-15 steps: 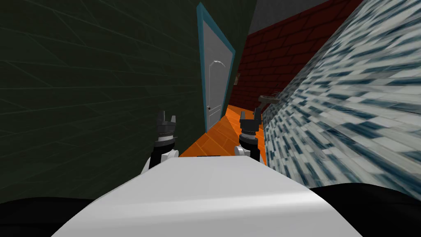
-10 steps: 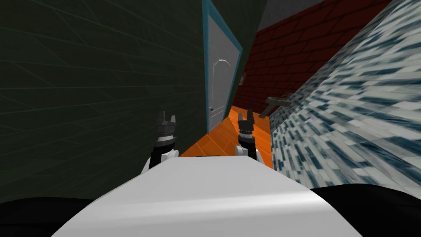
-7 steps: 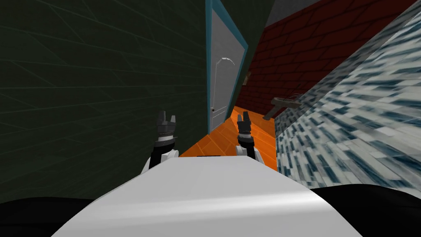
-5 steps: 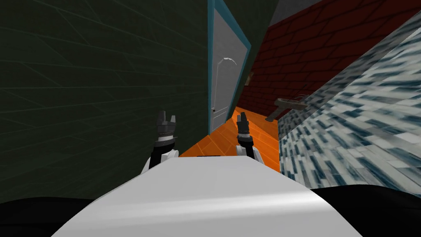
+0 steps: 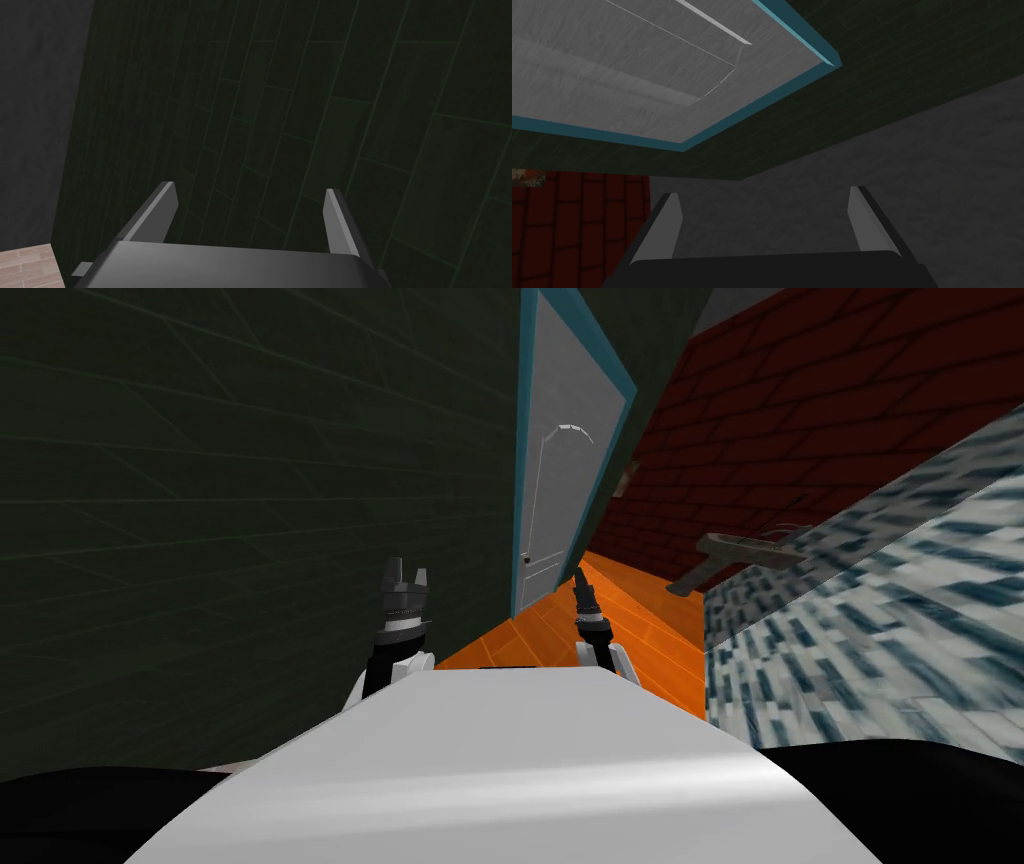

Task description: Pull the door open

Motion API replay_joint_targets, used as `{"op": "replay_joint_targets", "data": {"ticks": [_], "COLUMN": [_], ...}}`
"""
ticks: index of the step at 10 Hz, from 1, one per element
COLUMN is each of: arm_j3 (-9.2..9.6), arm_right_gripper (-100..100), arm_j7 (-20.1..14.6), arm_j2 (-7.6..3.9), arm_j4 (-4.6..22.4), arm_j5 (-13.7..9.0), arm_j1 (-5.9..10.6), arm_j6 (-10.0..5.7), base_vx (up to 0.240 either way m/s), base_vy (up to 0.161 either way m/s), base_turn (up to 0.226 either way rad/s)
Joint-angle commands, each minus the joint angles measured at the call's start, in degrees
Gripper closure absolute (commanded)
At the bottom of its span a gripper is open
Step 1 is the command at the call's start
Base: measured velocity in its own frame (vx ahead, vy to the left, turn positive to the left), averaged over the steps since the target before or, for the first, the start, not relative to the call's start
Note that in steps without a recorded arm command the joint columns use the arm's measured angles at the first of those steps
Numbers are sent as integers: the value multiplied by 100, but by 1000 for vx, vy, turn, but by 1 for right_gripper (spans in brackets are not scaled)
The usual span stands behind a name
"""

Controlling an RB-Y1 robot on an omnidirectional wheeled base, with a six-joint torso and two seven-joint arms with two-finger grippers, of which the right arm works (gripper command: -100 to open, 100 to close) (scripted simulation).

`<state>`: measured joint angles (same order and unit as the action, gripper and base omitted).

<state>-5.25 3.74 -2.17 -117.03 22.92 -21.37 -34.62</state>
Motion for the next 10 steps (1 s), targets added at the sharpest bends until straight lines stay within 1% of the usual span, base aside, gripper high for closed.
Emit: {"op": "replay_joint_targets", "data": {"ticks": [1, 4, 5, 6, 7, 10], "arm_j3": [-94, -310, -310, -383, -457, -678], "arm_right_gripper": [-100, -100, -100, -100, -100, -100], "arm_j7": [142, 391, 391, 476, 561, 816], "arm_j2": [-11, -31, -31, -31, -32, -18], "arm_j4": [150, 537, 537, 669, 801, 1198], "arm_j5": [274, 768, 768, 937, 1105, 1609], "arm_j1": [46, 195, 195, 245, 296, 448], "arm_j6": [12, -13, -13, -22, -31, -57], "base_vx": [80, 75, 52, 41, 65, 73], "base_vy": [-76, -81, -57, -32, -54, -88], "base_turn": [177, 175, 65, 108, 229, 193]}}
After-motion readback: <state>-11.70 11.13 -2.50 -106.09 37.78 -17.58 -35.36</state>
